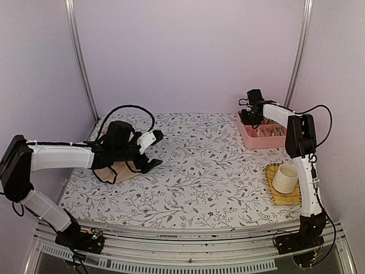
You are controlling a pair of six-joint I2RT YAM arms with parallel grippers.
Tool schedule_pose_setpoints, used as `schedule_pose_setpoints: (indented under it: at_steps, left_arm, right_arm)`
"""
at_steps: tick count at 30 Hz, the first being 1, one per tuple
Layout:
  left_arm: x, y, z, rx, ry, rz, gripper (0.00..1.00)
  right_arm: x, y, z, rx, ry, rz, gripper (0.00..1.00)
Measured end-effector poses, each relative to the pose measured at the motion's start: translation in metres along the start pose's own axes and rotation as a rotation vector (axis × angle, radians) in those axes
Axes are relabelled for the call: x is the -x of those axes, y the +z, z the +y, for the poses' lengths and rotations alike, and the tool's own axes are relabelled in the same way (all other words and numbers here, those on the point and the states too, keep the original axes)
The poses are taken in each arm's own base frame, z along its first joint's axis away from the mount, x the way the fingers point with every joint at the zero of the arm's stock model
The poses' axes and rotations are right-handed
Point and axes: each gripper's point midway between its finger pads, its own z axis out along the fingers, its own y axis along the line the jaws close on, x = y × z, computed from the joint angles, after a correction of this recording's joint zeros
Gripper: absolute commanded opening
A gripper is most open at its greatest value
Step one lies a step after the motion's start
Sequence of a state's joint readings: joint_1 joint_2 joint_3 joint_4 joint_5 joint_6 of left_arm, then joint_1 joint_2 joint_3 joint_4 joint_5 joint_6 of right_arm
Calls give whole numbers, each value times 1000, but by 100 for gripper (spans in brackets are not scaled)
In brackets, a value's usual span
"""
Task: Roll the underwear
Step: Place the underwear in the storage box.
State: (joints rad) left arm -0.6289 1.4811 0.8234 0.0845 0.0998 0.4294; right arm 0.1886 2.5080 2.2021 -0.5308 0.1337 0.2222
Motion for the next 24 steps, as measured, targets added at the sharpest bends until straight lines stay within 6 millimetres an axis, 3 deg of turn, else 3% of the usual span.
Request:
schedule_pose_setpoints:
  at_steps: [12, 19, 24]
  left_arm:
    - [-1, 0, -1, -4, -2, 1, 99]
    - [-1, 0, -1, -5, -2, 1, 98]
    - [-1, 0, -1, -7, -2, -1, 99]
  right_arm:
    - [-3, 5, -3, 5, 7, 19, 18]
    - [-1, 2, -3, 10, 4, 21, 41]
    - [5, -8, -3, 14, 1, 17, 45]
